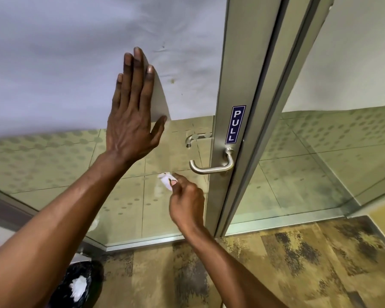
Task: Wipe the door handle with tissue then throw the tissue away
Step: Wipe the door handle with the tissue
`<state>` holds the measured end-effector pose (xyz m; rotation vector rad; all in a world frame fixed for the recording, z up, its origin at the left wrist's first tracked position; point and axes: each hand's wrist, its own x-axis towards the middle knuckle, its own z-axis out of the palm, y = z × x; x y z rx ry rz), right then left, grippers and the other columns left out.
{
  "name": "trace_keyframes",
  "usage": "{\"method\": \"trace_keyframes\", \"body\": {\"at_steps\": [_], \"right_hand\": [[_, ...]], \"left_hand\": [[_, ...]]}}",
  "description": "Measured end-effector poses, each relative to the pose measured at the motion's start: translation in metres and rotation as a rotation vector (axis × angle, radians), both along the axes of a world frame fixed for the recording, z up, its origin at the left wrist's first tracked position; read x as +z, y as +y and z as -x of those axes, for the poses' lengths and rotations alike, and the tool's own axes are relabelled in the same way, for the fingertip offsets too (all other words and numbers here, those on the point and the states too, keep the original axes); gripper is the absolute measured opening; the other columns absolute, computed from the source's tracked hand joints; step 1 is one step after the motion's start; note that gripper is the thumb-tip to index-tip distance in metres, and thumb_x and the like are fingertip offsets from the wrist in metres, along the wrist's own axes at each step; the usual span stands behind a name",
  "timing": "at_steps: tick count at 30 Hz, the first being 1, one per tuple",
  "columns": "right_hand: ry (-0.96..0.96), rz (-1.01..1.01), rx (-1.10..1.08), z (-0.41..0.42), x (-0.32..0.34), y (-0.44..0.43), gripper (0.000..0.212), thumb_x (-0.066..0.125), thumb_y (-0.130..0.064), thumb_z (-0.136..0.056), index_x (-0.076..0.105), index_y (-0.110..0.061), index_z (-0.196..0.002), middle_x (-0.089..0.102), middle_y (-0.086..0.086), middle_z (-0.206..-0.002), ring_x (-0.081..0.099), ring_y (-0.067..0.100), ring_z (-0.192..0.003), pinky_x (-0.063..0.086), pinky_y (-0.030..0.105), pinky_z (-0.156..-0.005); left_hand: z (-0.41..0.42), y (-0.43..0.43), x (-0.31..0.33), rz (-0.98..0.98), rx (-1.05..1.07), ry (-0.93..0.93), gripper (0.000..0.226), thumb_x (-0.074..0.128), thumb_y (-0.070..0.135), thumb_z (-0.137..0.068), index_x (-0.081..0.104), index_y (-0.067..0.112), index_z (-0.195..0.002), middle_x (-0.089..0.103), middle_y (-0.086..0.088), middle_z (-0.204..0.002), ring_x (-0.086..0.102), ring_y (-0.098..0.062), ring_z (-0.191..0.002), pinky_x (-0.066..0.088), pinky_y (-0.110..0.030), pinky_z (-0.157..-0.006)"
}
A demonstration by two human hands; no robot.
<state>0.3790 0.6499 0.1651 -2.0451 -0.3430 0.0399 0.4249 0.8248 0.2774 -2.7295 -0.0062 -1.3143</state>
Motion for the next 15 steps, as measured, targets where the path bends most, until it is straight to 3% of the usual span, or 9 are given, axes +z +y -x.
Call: {"method": "trace_keyframes", "body": {"at_steps": [2, 4, 6, 9, 12, 15], "right_hand": [[0.407, -0.286, -0.005, -0.002, 0.008, -0.009, 0.024, 0.06, -0.014, -0.104, 0.081, -0.015, -0.116, 0.084, -0.003, -0.109, 0.077, 0.019, -0.1, 0.057, 0.028, -0.083], [0.684, -0.502, 0.012, -0.007, 0.013, -0.023, 0.023, 0.061, -0.007, -0.103, 0.083, -0.007, -0.096, 0.085, -0.004, -0.104, 0.077, 0.014, -0.099, 0.057, 0.026, -0.081], [0.805, -0.57, 0.034, -0.011, 0.015, -0.035, 0.027, 0.061, -0.006, -0.104, 0.084, -0.012, -0.092, 0.083, 0.009, -0.112, 0.075, 0.022, -0.098, 0.059, 0.034, -0.089], [0.916, -0.642, 0.057, -0.015, 0.013, -0.049, 0.024, 0.058, -0.007, -0.105, 0.081, -0.012, -0.106, 0.079, 0.018, -0.122, 0.074, 0.033, -0.114, 0.053, 0.052, -0.107], [1.008, -0.755, 0.078, -0.023, 0.009, -0.061, 0.027, 0.055, -0.006, -0.106, 0.075, -0.003, -0.123, 0.078, 0.019, -0.124, 0.07, 0.038, -0.125, 0.05, 0.057, -0.113], [0.992, -0.783, 0.096, -0.031, 0.01, -0.07, 0.03, 0.053, -0.006, -0.107, 0.07, 0.002, -0.131, 0.077, 0.02, -0.125, 0.071, 0.038, -0.123, 0.049, 0.061, -0.114]], "left_hand": [[0.014, -0.006, -0.004, 0.083, -0.051, 0.013, 0.096, 0.073, 0.024, -0.098, 0.022, -0.007, -0.173, 0.011, -0.041, -0.18, 0.001, -0.05, -0.174, 0.009, -0.052, -0.145], [0.03, -0.017, -0.018, 0.16, -0.077, 0.039, 0.088, 0.072, 0.016, -0.098, 0.029, -0.011, -0.17, 0.016, -0.042, -0.179, 0.011, -0.057, -0.17, 0.017, -0.06, -0.142], [0.05, -0.029, -0.04, 0.246, -0.1, 0.061, 0.072, 0.07, 0.012, -0.103, 0.041, -0.012, -0.165, 0.025, -0.037, -0.179, 0.02, -0.055, -0.17, 0.024, -0.062, -0.14], [0.081, -0.049, -0.078, 0.505, -0.08, 0.074, 0.036, 0.069, 0.014, -0.106, 0.069, 0.0, -0.14, 0.055, -0.02, -0.167, 0.048, -0.041, -0.159, 0.042, -0.051, -0.13], [0.103, -0.071, -0.104, 1.032, -0.02, 0.103, 0.02, 0.068, 0.031, -0.111, 0.079, 0.014, -0.113, 0.081, 0.001, -0.122, 0.075, -0.025, -0.116, 0.061, -0.054, -0.1], [0.109, -0.085, -0.11, 1.633, -0.088, 0.188, 0.039, 0.067, 0.047, -0.105, 0.08, 0.012, -0.1, 0.086, -0.003, -0.097, 0.082, -0.021, -0.093, 0.066, -0.048, -0.087]]}}
